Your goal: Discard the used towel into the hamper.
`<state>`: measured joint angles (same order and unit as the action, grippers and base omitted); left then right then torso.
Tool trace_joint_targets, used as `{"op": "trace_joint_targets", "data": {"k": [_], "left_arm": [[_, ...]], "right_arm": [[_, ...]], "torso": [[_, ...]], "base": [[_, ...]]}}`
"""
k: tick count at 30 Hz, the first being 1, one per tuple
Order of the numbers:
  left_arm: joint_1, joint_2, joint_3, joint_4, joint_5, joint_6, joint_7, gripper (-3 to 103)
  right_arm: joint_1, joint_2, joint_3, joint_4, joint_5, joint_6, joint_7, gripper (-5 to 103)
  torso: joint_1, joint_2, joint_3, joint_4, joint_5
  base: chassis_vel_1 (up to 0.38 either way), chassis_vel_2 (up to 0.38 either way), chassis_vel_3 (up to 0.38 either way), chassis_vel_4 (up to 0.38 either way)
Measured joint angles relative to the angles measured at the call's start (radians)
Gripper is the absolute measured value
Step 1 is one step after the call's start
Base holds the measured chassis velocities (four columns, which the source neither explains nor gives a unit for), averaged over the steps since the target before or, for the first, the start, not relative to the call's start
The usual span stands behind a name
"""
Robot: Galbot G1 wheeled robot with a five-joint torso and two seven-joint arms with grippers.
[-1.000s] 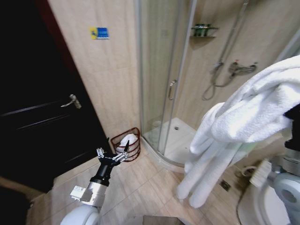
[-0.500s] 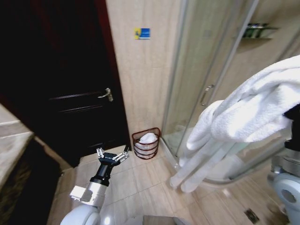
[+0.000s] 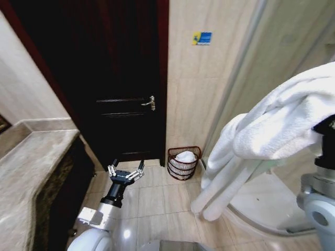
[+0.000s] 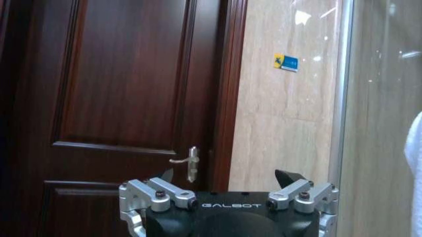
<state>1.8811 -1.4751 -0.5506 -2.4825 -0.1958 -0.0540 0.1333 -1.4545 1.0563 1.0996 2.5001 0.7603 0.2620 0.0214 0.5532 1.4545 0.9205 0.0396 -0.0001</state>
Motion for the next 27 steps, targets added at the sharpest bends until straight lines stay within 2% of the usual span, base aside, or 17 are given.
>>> {"op": "trace_joint_targets", "data": {"k": [27], "left_arm": [[0.0, 0.0, 0.0, 0.0, 0.0, 0.0, 0.0, 100]], "right_arm": [[0.0, 0.002, -0.002, 0.0, -0.001, -0.001, -0.002, 10]], "torso": [[0.0, 0.0, 0.0, 0.0002, 0.0001]], "base": [[0.026, 0.026, -0.023, -0.024]]}}
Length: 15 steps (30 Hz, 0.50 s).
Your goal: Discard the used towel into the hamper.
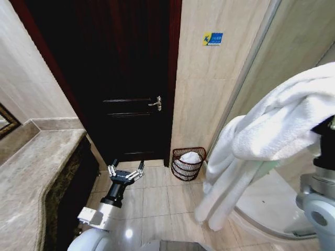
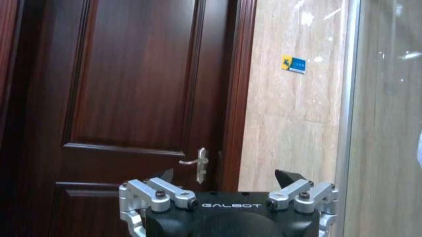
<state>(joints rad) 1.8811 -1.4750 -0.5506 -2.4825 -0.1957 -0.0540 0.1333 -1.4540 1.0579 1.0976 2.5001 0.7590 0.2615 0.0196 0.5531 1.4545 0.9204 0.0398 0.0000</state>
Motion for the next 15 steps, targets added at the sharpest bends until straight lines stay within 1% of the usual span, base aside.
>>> {"op": "trace_joint_targets", "data": {"k": [8, 11, 15], "left_arm": [[0.0, 0.0, 0.0, 0.0, 0.0, 0.0, 0.0, 100], [0.0, 0.0, 0.0, 0.0, 0.0, 0.0, 0.0, 100], [0.0, 0.0, 0.0, 0.0, 0.0, 0.0, 0.0, 100]], "right_arm": [[-0.003, -0.004, 0.003, 0.0, -0.002, 0.0, -0.002, 10], [-0.004, -0.006, 0.005, 0.0, -0.001, 0.0, -0.002, 10], [-0.003, -0.006, 0.003, 0.0, -0.001, 0.0, -0.002, 10]], "torso": [[0.0, 0.0, 0.0, 0.0, 0.0002], [0.0, 0.0, 0.0, 0.0, 0.0002], [0.0, -0.001, 0.0, 0.0, 0.0]], "base": [[0.0, 0.0, 0.0, 0.0], [0.048, 0.058, -0.033, -0.079], [0.111, 0.11, -0.109, -0.109]]}}
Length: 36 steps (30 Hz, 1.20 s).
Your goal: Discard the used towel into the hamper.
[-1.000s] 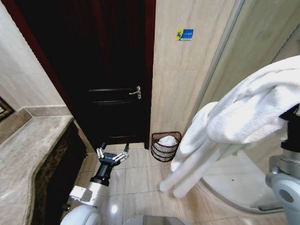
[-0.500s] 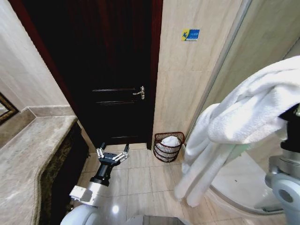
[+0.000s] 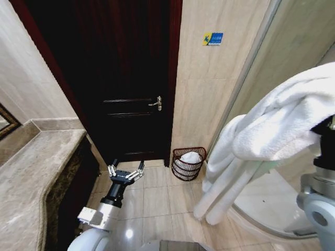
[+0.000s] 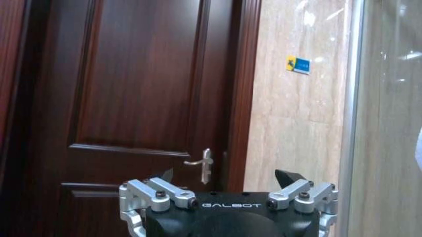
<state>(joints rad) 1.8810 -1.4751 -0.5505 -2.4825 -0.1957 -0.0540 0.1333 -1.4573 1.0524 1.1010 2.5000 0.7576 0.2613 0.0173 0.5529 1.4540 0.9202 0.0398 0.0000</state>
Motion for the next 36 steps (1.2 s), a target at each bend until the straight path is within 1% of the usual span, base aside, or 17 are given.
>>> {"op": "trace_joint_targets", "data": {"k": [11, 14, 18, 23, 24, 25, 31, 36], "left_arm": [[0.0, 0.001, 0.0, 0.0, 0.0, 0.0, 0.0, 100], [0.0, 0.0, 0.0, 0.0, 0.0, 0.0, 0.0, 100], [0.0, 0.0, 0.0, 0.0, 0.0, 0.0, 0.0, 100], [0.0, 0.0, 0.0, 0.0, 0.0, 0.0, 0.0, 100], [0.0, 0.0, 0.0, 0.0, 0.0, 0.0, 0.0, 100], [0.0, 0.0, 0.0, 0.0, 0.0, 0.0, 0.0, 100], [0.0, 0.0, 0.0, 0.0, 0.0, 0.0, 0.0, 100], [0.0, 0.0, 0.0, 0.0, 0.0, 0.0, 0.0, 100]], "right_arm": [[0.008, 0.002, -0.019, 0.0, 0.001, -0.001, 0.003, 10], [0.011, -0.001, -0.019, 0.0, 0.002, 0.001, 0.004, 10], [0.014, -0.002, -0.022, 0.0, 0.003, 0.006, 0.004, 10], [0.014, -0.001, -0.027, 0.0, -0.003, 0.018, -0.001, 10], [0.014, 0.001, -0.027, 0.0, -0.009, 0.022, -0.005, 10], [0.014, 0.001, -0.027, 0.0, -0.01, 0.024, -0.006, 10], [0.014, -0.001, -0.015, 0.0, -0.015, 0.035, -0.01, 10], [0.012, 0.001, -0.01, 0.0, -0.015, 0.034, -0.01, 10]], "torso": [[0.0, 0.0, 0.0, 0.0003, -0.0007], [0.0, 0.0, 0.0, 0.0001, 0.0007], [0.0, 0.0, 0.0, -0.0003, 0.0005], [0.0, 0.0, 0.0, 0.0, 0.0004], [0.0, 0.0, 0.0, 0.0, -0.0004], [0.0, 0.0, 0.0, 0.0001, -0.0005], [0.0, 0.0, 0.0, 0.0004, -0.0002], [0.0, 0.0, 0.0, 0.0, 0.0002]], "base": [[0.164, 0.149, -0.147, -0.145], [0.01, 0.023, -0.002, -0.009], [-0.035, -0.038, 0.041, 0.043], [-0.019, -0.018, 0.032, 0.028], [0.0, 0.0, 0.0, 0.0], [0.03, 0.055, 0.029, 0.018], [0.064, 0.051, 0.023, 0.029], [0.0, 0.0, 0.0, 0.0]]}}
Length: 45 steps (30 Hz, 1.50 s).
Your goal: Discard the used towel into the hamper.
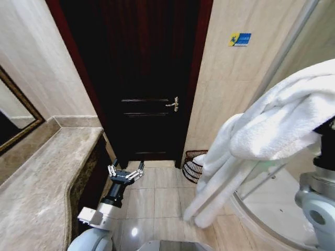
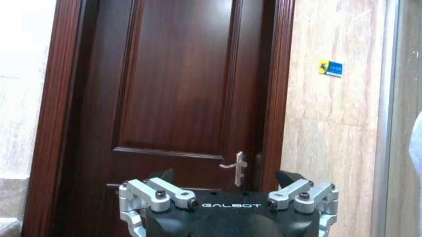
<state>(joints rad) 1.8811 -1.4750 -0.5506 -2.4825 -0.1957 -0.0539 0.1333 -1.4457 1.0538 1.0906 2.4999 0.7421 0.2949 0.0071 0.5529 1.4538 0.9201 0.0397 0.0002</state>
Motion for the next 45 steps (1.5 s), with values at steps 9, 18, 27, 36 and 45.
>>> {"op": "trace_joint_targets", "data": {"k": [9, 18, 27, 36, 45], "left_arm": [[0.0, 0.0, 0.0, 0.0, 0.0, 0.0, 0.0, 100], [0.0, 0.0, 0.0, 0.0, 0.0, 0.0, 0.0, 100], [0.0, 0.0, 0.0, 0.0, 0.0, 0.0, 0.0, 100], [0.0, 0.0, 0.0, 0.0, 0.0, 0.0, 0.0, 100], [0.0, 0.0, 0.0, 0.0, 0.0, 0.0, 0.0, 100]], "right_arm": [[0.001, 0.0, 0.008, 0.0, 0.0, -0.017, 0.004, 10], [0.001, 0.001, 0.009, 0.0, 0.0, -0.018, 0.01, 10], [0.0, -0.002, 0.012, 0.0, 0.002, -0.018, 0.014, 10], [0.053, -0.065, 0.03, 0.0, 0.027, -0.023, 0.029, 10], [0.15, -0.16, 0.023, -0.02, 0.029, -0.005, 0.062, 10]], "torso": [[0.0, 0.0, 0.0, 0.0001, -0.0003], [0.0, 0.0, 0.0, 0.0002, -0.0003], [0.001, 0.0, 0.0, 0.0002, 0.0002], [0.0, 0.0, 0.0, 0.0, -0.0002], [0.0, 0.0, 0.0, 0.0003, -0.0005]], "base": [[0.0, 0.0, 0.0, 0.0], [-0.051, 0.043, 0.04, -0.044], [-0.115, 0.119, 0.122, -0.1], [-0.028, 0.026, 0.025, -0.022], [0.0, 0.0, 0.0, 0.0]]}}
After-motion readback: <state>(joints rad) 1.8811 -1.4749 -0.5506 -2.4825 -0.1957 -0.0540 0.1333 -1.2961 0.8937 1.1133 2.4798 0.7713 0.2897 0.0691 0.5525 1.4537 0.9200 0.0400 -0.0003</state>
